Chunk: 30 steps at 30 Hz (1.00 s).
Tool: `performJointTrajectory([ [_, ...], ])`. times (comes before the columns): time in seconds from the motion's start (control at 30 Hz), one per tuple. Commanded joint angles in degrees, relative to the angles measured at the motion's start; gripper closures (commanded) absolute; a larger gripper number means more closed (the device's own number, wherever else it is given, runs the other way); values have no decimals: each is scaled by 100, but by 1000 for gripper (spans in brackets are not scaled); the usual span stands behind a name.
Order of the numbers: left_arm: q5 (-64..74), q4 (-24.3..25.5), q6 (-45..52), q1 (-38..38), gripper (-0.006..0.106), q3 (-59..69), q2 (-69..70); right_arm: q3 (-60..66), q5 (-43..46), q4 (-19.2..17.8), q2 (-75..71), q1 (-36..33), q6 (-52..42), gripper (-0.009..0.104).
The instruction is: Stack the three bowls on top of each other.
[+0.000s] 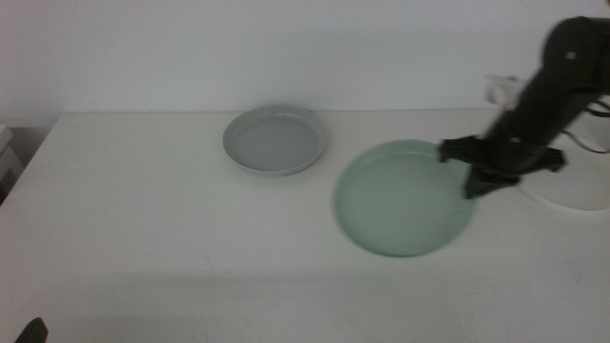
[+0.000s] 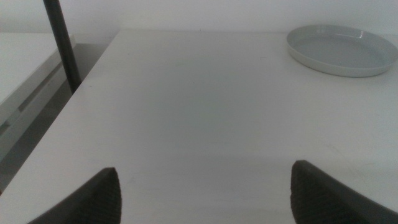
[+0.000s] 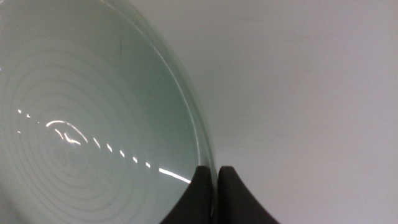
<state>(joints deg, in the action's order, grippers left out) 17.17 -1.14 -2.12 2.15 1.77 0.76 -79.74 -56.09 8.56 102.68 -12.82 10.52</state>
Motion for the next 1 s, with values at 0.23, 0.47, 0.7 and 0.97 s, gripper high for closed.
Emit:
performJointTrajectory([
  [0.23,-449,2,-60,10,-4,-29,80,-585,381,348,333,-828,308,96],
  [0.47,-449,2,-60,10,-4,-29,80,-591,770,348,879,-889,375,96],
  [0.7,-449,2,-60,10,-4,-29,80,-591,922,268,1178,-889,152,94],
  [0.97,-449,2,-60,10,-4,-29,80,-591,883,294,1171,-884,-175,62],
])
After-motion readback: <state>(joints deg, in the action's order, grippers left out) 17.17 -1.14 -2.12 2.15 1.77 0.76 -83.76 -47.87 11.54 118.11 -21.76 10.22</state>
